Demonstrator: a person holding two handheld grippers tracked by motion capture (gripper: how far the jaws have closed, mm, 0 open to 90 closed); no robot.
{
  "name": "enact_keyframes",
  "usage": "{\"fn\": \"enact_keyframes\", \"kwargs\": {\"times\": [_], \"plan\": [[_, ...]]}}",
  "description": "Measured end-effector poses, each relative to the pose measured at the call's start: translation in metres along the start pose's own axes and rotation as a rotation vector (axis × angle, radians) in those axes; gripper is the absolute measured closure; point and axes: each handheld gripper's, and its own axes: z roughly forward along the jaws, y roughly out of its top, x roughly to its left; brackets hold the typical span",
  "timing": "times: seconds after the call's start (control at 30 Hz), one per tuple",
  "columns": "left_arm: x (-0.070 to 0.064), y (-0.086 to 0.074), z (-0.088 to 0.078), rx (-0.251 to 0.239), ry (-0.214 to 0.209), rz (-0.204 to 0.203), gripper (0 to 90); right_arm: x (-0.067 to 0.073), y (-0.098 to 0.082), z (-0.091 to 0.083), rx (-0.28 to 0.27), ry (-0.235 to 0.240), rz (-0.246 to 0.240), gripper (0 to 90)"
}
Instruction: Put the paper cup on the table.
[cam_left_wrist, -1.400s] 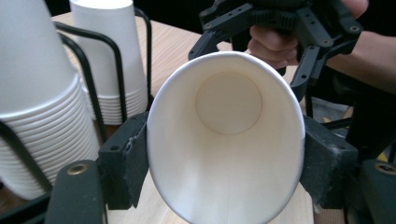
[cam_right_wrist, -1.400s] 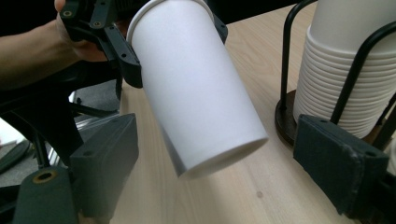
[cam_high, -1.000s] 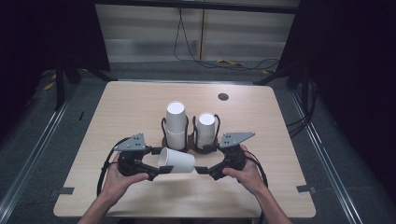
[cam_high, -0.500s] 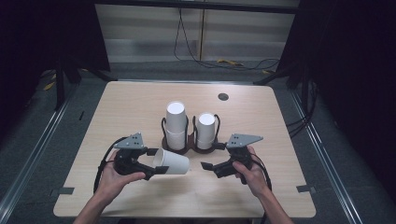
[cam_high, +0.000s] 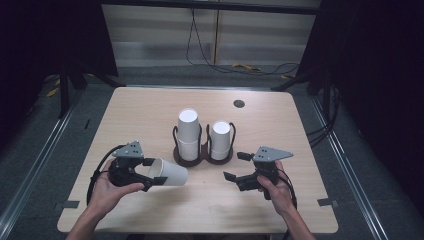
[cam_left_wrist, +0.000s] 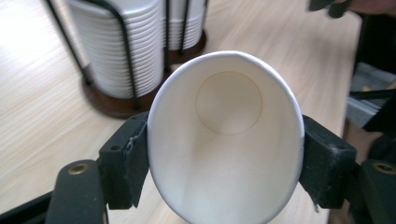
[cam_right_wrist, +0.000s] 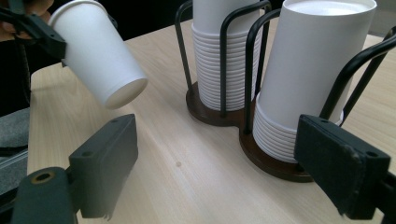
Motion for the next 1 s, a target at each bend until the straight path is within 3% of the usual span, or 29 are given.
{"fn": "enact_keyframes", "kwargs": {"times": [0.17, 0.3, 0.6, 0.7, 1.0], "plan": [[0.009, 0.006, -0.009, 0.025, 0.055, 0.021, 27.1, -0.001, -0.002, -0.002, -0.012, -0.026, -0.009, 13.8], [0.015, 0.008, -0.01, 0.04, 0.069, 0.011, 26.0, -0.002, -0.005, -0.004, -0.016, -0.018, 0.003, 13.8], [0.031, 0.008, -0.017, 0.105, 0.114, 0.0, 26.0, 0.0, -0.011, -0.012, 0.006, -0.059, -0.026, 13.7], [0.037, 0.007, -0.018, 0.106, 0.134, -0.022, 26.0, -0.002, -0.014, -0.014, -0.009, -0.091, -0.026, 13.8], [0.056, 0.011, -0.02, 0.171, 0.19, -0.065, 26.1, -0.002, -0.017, -0.012, -0.013, -0.108, -0.031, 13.8]]}}
